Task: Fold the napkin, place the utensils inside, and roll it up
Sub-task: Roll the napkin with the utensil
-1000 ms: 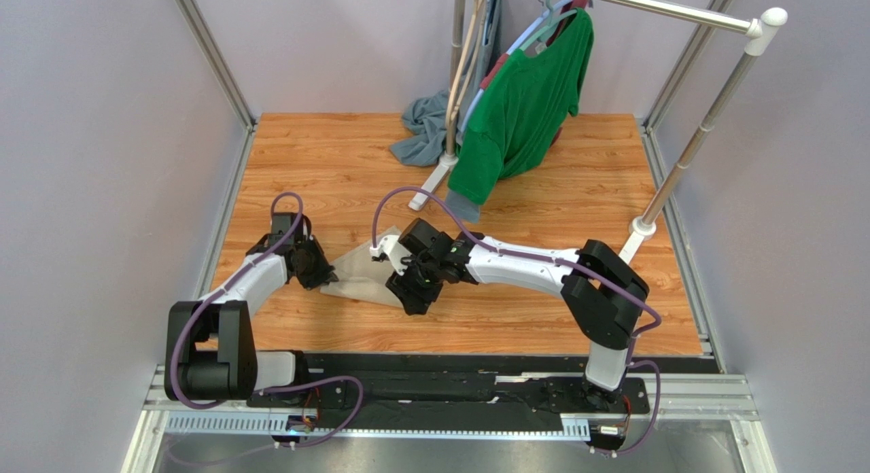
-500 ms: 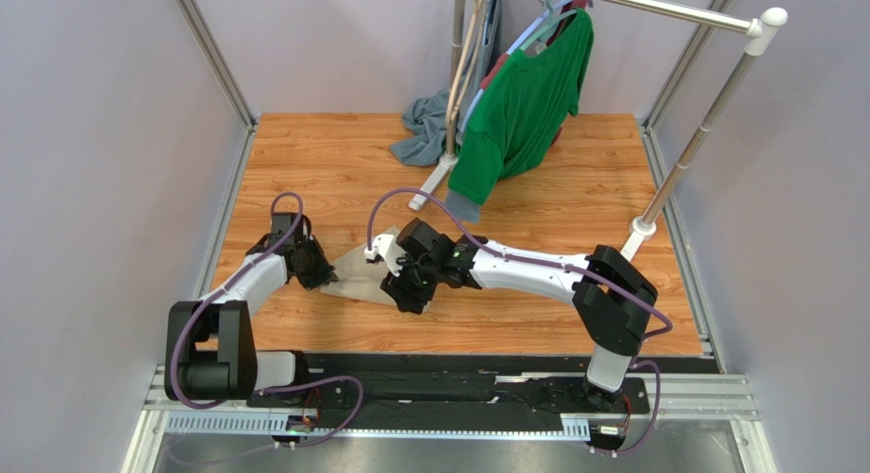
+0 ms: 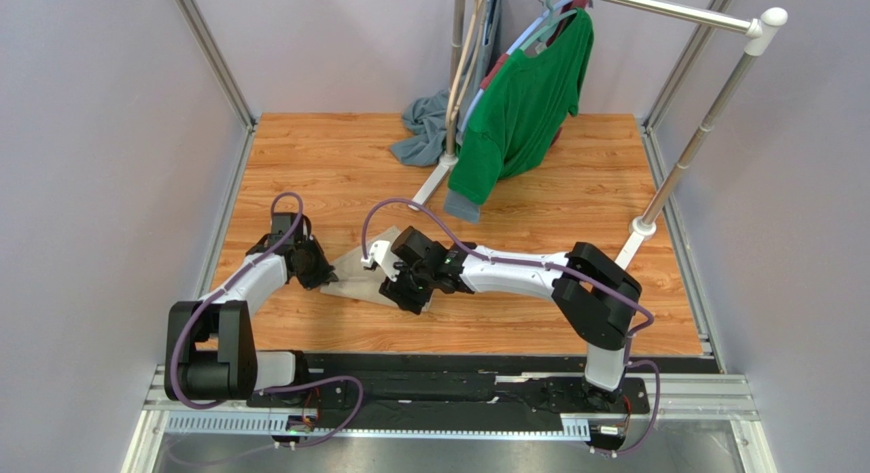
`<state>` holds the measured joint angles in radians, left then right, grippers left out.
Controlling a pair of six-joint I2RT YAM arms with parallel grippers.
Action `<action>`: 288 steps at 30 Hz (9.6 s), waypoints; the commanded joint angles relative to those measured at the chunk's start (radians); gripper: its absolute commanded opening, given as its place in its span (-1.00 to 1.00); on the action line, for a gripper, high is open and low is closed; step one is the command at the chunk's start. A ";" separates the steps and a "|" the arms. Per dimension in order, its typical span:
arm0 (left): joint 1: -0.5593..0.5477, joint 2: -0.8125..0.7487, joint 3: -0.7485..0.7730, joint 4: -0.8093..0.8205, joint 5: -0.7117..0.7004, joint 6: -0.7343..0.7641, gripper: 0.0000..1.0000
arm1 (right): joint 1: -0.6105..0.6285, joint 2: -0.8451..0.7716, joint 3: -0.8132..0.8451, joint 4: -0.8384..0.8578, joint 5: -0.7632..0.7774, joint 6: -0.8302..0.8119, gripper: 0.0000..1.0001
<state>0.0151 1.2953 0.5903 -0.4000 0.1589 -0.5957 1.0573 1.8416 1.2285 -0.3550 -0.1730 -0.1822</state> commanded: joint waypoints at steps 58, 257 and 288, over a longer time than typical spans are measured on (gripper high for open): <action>-0.012 -0.446 -0.150 -0.055 -0.050 -0.021 0.44 | -0.198 0.401 0.279 -0.364 -0.632 0.093 -1.00; -0.064 -0.028 0.014 0.082 0.112 0.048 -0.95 | 0.089 0.111 -0.011 0.191 0.222 0.019 -0.01; -0.064 -0.312 -0.133 0.131 0.024 0.019 0.27 | -0.238 0.352 0.154 0.014 -0.635 0.279 -0.73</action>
<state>-0.0463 0.9684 0.4625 -0.3206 0.1741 -0.5743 0.8154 2.1235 1.3762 -0.2607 -0.7700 0.0872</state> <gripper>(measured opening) 0.637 0.210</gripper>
